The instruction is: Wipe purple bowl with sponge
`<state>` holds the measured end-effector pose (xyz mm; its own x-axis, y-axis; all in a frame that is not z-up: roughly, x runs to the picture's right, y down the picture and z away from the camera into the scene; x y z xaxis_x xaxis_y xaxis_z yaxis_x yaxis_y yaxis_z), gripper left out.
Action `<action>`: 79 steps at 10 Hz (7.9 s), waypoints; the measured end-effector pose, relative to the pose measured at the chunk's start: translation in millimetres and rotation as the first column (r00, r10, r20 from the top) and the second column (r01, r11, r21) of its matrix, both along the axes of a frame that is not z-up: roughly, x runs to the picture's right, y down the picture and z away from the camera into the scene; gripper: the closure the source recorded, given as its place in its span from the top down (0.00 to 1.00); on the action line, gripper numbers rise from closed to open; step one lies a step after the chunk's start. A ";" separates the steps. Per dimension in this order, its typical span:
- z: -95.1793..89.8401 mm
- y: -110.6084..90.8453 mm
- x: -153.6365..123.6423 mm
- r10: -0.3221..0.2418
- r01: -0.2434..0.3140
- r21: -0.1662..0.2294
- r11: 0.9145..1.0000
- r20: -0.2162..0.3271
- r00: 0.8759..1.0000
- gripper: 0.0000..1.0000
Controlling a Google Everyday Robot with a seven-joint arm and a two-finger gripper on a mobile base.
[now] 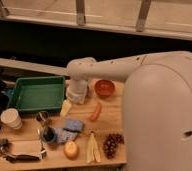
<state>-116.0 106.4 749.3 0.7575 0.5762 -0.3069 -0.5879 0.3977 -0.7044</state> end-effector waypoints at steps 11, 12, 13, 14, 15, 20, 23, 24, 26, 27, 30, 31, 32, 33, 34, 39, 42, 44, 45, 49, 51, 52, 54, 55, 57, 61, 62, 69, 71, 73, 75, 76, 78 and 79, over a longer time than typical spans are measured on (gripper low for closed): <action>22.6 24.1 -9.2 -0.006 0.007 -0.003 1.000 0.086 0.996 0.80; 28.5 26.4 -5.6 0.009 -0.010 0.010 1.000 0.076 0.997 0.80; 35.4 29.0 -5.5 0.022 -0.024 0.019 1.000 0.075 0.997 0.80; 46.3 35.3 -7.5 0.034 -0.035 0.022 0.999 0.081 0.996 0.80; 54.8 40.4 -10.5 0.040 -0.042 0.020 0.999 0.090 0.995 0.80; 82.9 72.3 -29.2 0.057 -0.053 -0.033 0.998 0.141 0.988 0.80; 84.5 81.7 -38.3 0.063 -0.056 -0.053 0.997 0.155 0.986 0.75; 84.2 82.1 -39.3 0.063 -0.055 -0.054 0.997 0.156 0.986 0.65; 83.3 81.3 -37.3 0.062 -0.054 -0.055 0.997 0.155 0.986 0.48; 82.3 82.4 -37.8 0.058 -0.050 -0.057 0.997 0.155 0.986 0.35; 78.7 76.9 -34.1 0.064 -0.060 -0.032 0.998 0.139 0.988 0.07; 76.8 72.2 -31.1 0.065 -0.064 -0.015 0.998 0.127 0.990 0.01; 74.0 64.4 -29.8 0.065 -0.066 0.003 0.998 0.122 0.990 0.00; 70.8 48.1 -23.7 0.067 -0.071 0.033 0.997 0.107 0.992 0.00; 67.0 25.9 -12.7 0.065 -0.070 0.072 0.995 0.080 0.995 0.00; 66.2 -69.0 27.4 0.109 -0.096 0.223 0.970 -0.050 0.993 0.00; 60.1 -123.9 51.3 0.259 -0.213 0.290 0.933 -0.128 0.957 0.00; 54.1 -137.5 61.6 0.319 -0.263 0.303 0.916 -0.150 0.936 0.00; 54.0 -137.4 59.2 0.317 -0.262 0.303 0.916 -0.148 0.937 0.00; 56.4 -141.9 59.3 0.318 -0.260 0.319 0.911 -0.145 0.937 0.00; 71.3 -171.0 49.2 0.316 -0.249 0.369 0.896 -0.132 0.940 0.00; 77.9 -185.4 43.0 0.314 -0.246 0.387 0.889 -0.122 0.942 0.00; 95.3 -226.5 28.3 0.340 -0.275 0.437 0.857 -0.075 0.938 0.00; 100.7 -237.5 21.5 0.373 -0.323 0.450 0.833 -0.025 0.927 0.00; 109.4 -240.4 18.0 0.458 -0.440 0.420 0.794 0.064 0.887 0.00; 110.1 -239.9 13.1 0.477 -0.468 0.403 0.786 0.086 0.875 0.00; 110.6 -238.7 15.2 0.476 -0.466 0.399 0.790 0.080 0.876 0.00; 145.5 -197.4 46.8 0.566 -0.541 0.317 0.779 0.014 0.824 0.00; 158.9 -194.3 47.0 0.577 -0.553 0.305 0.775 0.016 0.817 0.00; 171.7 -190.9 39.6 0.583 -0.563 0.295 0.772 0.023 0.812 0.00; 179.9 -188.5 38.1 0.593 -0.574 0.288 0.766 0.027 0.805 0.00; 181.5 -187.9 37.9 0.598 -0.581 0.279 0.764 0.031 0.801 0.00; 186.5 -174.1 32.8 0.589 -0.579 0.247 0.777 0.038 0.807 0.00; 183.4 -165.6 26.8 0.579 -0.571 0.232 0.787 0.039 0.814 0.00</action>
